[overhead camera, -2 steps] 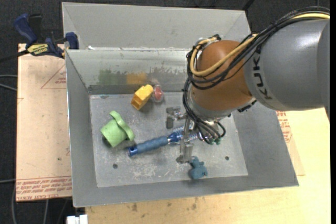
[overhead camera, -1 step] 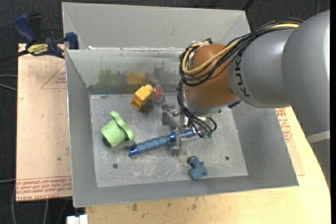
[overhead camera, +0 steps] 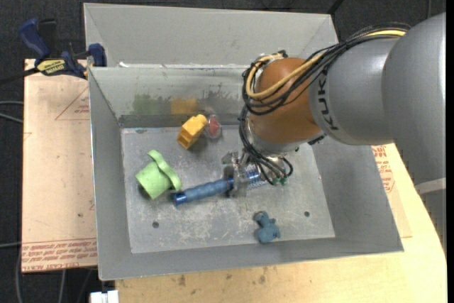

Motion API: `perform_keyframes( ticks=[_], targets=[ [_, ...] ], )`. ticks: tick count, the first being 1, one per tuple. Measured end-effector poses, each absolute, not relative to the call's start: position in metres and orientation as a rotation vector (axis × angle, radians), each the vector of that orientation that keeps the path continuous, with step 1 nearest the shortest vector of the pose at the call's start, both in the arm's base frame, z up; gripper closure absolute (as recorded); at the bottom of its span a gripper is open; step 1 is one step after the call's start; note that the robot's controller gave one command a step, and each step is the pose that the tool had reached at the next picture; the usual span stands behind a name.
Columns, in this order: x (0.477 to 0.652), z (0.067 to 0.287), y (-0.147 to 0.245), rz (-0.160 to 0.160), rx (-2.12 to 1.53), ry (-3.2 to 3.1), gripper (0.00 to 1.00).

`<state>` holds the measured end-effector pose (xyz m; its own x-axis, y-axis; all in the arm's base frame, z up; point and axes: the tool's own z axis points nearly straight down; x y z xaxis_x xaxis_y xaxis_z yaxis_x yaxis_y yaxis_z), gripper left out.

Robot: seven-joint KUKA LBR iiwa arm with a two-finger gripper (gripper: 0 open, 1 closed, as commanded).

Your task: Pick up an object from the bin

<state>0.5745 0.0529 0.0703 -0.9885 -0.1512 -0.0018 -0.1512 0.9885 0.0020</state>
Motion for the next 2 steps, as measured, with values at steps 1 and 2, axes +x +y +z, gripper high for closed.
perform_keyframes(
  ticks=[1,2],
  targets=[
    [0.526,0.199,0.071,0.003,-0.176,3.13,1.0],
    [0.52,0.268,0.063,0.0,-0.6,3.077,1.0]
  ],
)
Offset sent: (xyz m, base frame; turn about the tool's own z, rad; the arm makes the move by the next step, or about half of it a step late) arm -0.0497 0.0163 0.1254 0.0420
